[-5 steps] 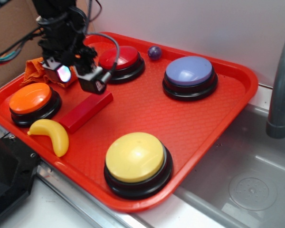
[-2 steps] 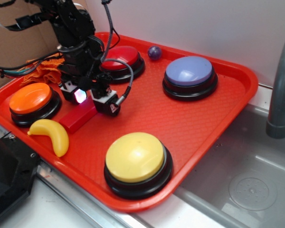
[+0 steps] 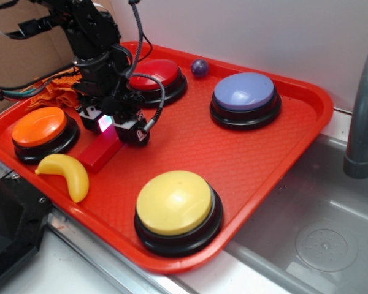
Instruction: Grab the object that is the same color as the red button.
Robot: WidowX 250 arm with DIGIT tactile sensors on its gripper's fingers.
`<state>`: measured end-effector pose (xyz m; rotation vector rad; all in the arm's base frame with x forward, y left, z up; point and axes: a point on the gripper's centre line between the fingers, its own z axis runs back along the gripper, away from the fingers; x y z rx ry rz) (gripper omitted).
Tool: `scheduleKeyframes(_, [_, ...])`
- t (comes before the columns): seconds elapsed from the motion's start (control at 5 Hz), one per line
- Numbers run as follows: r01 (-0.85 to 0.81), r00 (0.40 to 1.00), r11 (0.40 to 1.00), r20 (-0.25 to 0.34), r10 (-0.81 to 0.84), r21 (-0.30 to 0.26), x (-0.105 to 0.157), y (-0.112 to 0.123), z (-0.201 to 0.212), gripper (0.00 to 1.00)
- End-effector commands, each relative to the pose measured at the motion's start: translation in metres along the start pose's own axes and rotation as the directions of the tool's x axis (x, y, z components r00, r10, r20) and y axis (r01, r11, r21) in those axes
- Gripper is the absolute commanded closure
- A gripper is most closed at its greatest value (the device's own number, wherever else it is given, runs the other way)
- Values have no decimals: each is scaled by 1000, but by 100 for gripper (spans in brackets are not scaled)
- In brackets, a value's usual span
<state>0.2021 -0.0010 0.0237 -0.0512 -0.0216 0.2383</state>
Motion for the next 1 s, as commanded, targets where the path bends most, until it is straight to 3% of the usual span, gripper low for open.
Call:
scheduleKeyframes(0.0, [132,990,991,41,-132,8,8,-22,82,100])
scheduleKeyframes(0.2, [145,989,988,36,-144,-43,7,-29,132,100])
scheduleKeyframes(0.4, [134,988,989,89,-127,-70,0,-33,182,100])
scheduleKeyframes(0.6, [124,981,991,154,-115,-52,-3,-37,204,100])
scheduleKeyframes(0.8, [125,983,992,136,-121,-28,-2,-33,201,100])
